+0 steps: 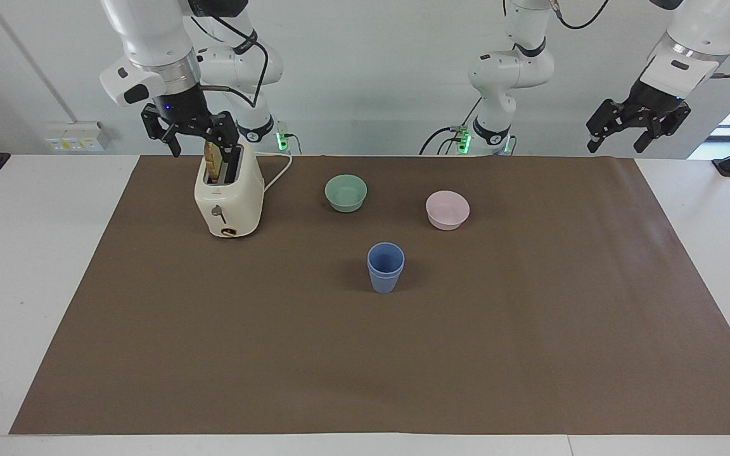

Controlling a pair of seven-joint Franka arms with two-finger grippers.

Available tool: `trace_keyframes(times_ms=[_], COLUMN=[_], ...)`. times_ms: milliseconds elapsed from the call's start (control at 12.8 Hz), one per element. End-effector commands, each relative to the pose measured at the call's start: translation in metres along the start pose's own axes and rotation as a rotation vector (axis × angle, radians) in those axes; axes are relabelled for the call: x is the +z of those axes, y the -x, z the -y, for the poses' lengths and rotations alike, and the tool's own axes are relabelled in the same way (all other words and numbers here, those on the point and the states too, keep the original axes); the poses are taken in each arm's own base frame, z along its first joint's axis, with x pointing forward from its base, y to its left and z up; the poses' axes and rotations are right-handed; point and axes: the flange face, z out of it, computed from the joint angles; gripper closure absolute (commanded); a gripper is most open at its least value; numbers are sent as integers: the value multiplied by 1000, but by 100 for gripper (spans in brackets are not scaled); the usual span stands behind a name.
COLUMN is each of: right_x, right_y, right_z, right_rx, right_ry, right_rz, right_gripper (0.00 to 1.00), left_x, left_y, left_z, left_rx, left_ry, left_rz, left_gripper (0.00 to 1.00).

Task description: Stack blue cups with both arms

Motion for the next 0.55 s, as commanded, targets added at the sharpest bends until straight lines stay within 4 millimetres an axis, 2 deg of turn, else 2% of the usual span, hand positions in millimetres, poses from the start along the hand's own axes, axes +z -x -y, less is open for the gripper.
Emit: trace_keyframes(times_ms=[0,469], right_x=[-3,-6], right_y=[5,1], right_z=[-4,1], right_rx=[-49,-42], right_ry=[-59,-66], right_rz=[18,-18], right_gripper=[0,0], left_x=[-2,-2], left_y=[7,7], left_z=[1,1], left_rx=[-12,-12], left_ry=[-10,-10], left_rz=[0,0], left_gripper=[0,0])
